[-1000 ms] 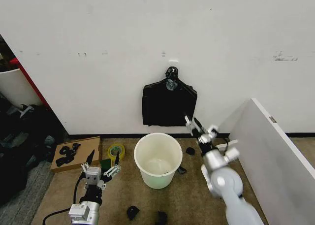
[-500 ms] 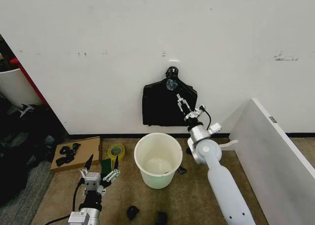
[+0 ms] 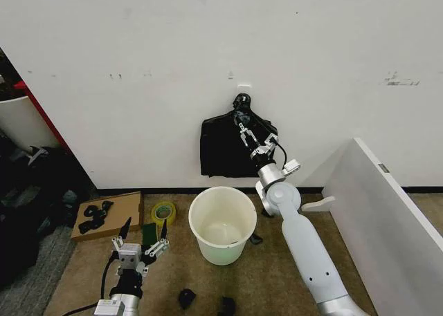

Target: Place the garbage bag over the trash bin.

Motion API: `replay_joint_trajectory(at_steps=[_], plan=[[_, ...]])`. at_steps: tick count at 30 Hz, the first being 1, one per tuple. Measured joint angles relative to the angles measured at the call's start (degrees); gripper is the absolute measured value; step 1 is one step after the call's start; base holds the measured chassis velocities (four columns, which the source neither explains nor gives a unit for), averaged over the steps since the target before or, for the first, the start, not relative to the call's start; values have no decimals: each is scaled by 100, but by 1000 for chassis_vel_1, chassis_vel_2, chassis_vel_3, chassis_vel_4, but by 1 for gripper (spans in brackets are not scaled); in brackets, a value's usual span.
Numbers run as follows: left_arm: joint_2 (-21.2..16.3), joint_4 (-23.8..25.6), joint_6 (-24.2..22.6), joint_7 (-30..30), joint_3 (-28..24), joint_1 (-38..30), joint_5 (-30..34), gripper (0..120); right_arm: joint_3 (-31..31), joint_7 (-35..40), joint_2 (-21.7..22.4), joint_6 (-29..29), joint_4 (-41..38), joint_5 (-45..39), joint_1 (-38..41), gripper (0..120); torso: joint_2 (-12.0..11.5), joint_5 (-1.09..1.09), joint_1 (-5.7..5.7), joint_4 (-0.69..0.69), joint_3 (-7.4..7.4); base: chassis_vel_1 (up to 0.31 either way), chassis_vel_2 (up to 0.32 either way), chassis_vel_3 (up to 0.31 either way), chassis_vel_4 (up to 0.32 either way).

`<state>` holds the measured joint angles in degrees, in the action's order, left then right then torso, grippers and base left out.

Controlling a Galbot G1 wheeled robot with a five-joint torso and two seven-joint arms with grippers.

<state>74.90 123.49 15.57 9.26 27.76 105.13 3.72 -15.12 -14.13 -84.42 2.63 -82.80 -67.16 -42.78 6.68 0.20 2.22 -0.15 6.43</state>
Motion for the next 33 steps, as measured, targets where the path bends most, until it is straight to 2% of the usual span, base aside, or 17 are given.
replay_joint_trajectory(at_steps=[4, 5, 7, 11, 13, 19, 22, 23, 27, 33], plan=[[17, 26, -17, 39, 0, 39, -61, 100, 40, -60, 1, -8, 135, 51, 90, 82, 0, 0, 0, 0, 0, 0, 0, 0, 0], [17, 26, -17, 39, 0, 39, -61, 100, 40, -60, 1, -8, 135, 51, 90, 82, 0, 0, 0, 0, 0, 0, 0, 0, 0], [40, 39, -22, 73, 1, 54, -74, 100, 54, -85, 9, -14, 193, 68, 138, 71, 0, 0, 0, 0, 0, 0, 0, 0, 0], [66, 58, -23, 87, 1, 73, -74, 100, 48, -89, 6, -19, 250, 67, 212, 59, 0, 0, 0, 0, 0, 0, 0, 0, 0], [71, 58, -22, 90, 0, 73, -74, 100, 46, -89, 5, -20, 250, 64, 219, 58, 0, 0, 0, 0, 0, 0, 0, 0, 0], [92, 57, -23, 113, -19, 64, -74, 100, -16, -51, -20, -40, 245, 52, 230, 31, 1, 1, 0, 0, 0, 0, 0, 0, 0], [94, 55, -23, 115, -25, 65, -74, 100, -28, -43, -13, -49, 247, 50, 228, 25, 1, 0, 0, 0, 0, 0, 0, 0, 0], [94, 52, -23, 119, -28, 67, -74, 100, -33, -35, -8, -55, 253, 50, 227, 18, 1, 0, 0, 0, 0, 0, 0, 0, 0], [89, 50, -25, 126, -34, 67, -74, 100, -44, -3, 0, -87, 286, 49, 229, 3, 1, 1, 0, 0, 0, 0, 0, 0, 0], [74, 50, -30, 130, -40, 69, -74, 100, -41, -9, 14, -147, 289, 62, 229, 0, 1, 0, 0, 0, 0, 0, 0, 0, 0]])
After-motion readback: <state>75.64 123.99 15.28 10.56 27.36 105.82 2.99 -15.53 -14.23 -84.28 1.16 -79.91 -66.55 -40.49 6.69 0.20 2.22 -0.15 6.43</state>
